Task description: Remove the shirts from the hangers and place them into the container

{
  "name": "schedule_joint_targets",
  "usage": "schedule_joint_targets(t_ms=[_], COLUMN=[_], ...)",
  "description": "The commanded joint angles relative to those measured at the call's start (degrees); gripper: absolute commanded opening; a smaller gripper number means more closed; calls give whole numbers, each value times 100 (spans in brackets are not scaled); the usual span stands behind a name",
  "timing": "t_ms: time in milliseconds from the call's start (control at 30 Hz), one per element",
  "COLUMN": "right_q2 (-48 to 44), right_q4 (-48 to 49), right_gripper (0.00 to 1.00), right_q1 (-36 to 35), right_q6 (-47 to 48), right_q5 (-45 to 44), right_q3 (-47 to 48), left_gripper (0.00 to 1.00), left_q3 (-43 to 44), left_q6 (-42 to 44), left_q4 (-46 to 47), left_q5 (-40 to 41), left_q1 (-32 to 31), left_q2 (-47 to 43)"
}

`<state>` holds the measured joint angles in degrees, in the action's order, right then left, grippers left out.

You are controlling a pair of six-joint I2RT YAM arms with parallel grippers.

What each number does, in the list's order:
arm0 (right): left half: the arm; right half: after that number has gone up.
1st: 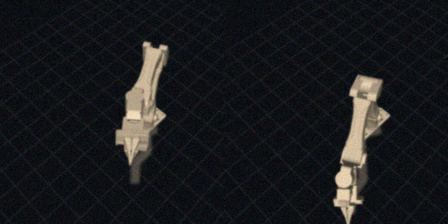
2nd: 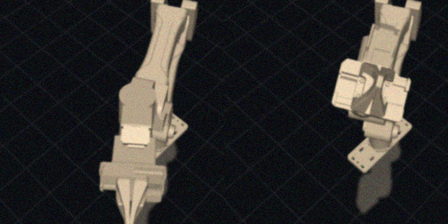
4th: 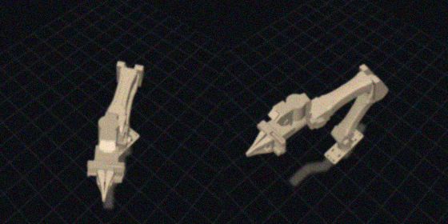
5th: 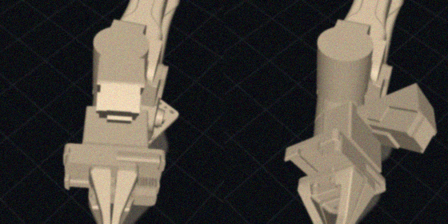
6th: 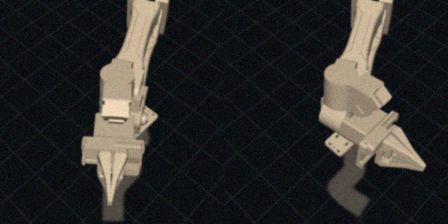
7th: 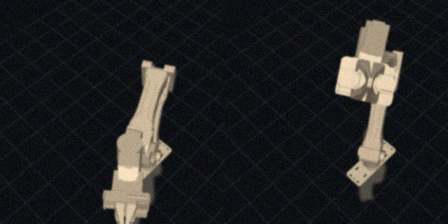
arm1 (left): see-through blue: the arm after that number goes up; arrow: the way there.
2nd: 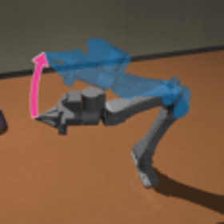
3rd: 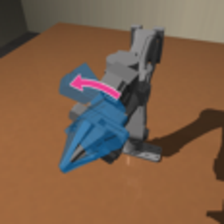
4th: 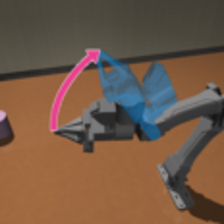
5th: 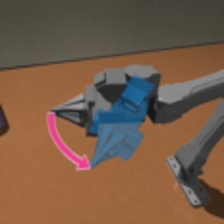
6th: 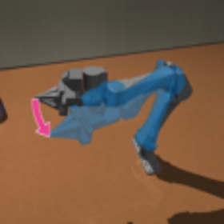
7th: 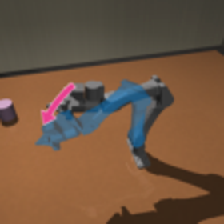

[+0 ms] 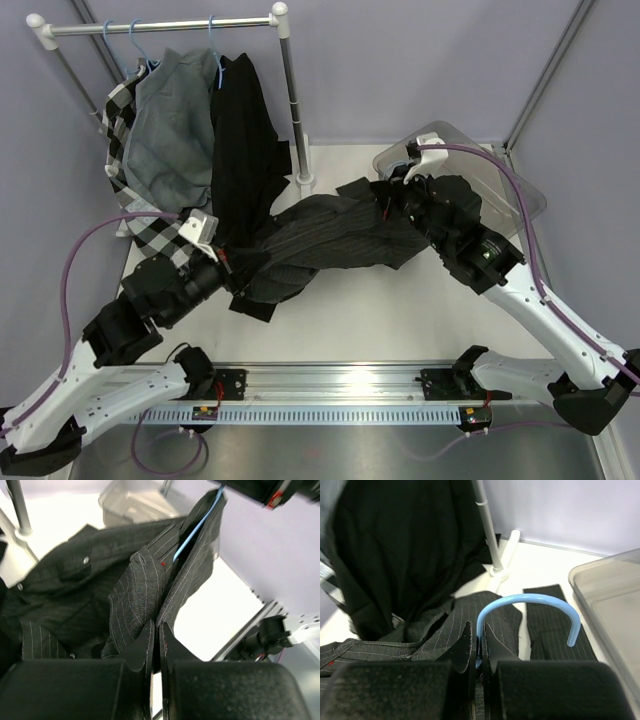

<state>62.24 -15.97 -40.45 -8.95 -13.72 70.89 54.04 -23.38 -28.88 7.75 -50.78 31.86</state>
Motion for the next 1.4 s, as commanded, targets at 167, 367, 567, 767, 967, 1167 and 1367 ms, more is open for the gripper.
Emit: schedule_joint_targets(t_ms=[167,367,567,767,967,1167,1367], right_q2=[-501,-678,-555,-371,-282,-203,-177], right_q4=[647,401,664,604,761,910,955], right_gripper=[0,0,0,0,0,0,0], right_q1=[239,239,239,239,239,239,248], right_q6=[156,789,571,859,1123,1115,1167], right_q5=[-1023,1831,1629,1177,1336,1187,1011], right_q3=[293,469,391,505,-57,-401,-410], left_gripper=[0,0,0,52,92,86,72], left_q3=[204,361,906,599,791,1134,1530], left_q6=[44,-176,-114,-45,17,26,167], left_q4=[-1171,-1278,-516,-100,-109,-126,-135], left_q5=[989,2012,204,-231,526,1281,1274], left_q1=[16,16,-36,-186,-186,-177,-186], left_q2=[-136,223,1480,1438,1086,1462,2280])
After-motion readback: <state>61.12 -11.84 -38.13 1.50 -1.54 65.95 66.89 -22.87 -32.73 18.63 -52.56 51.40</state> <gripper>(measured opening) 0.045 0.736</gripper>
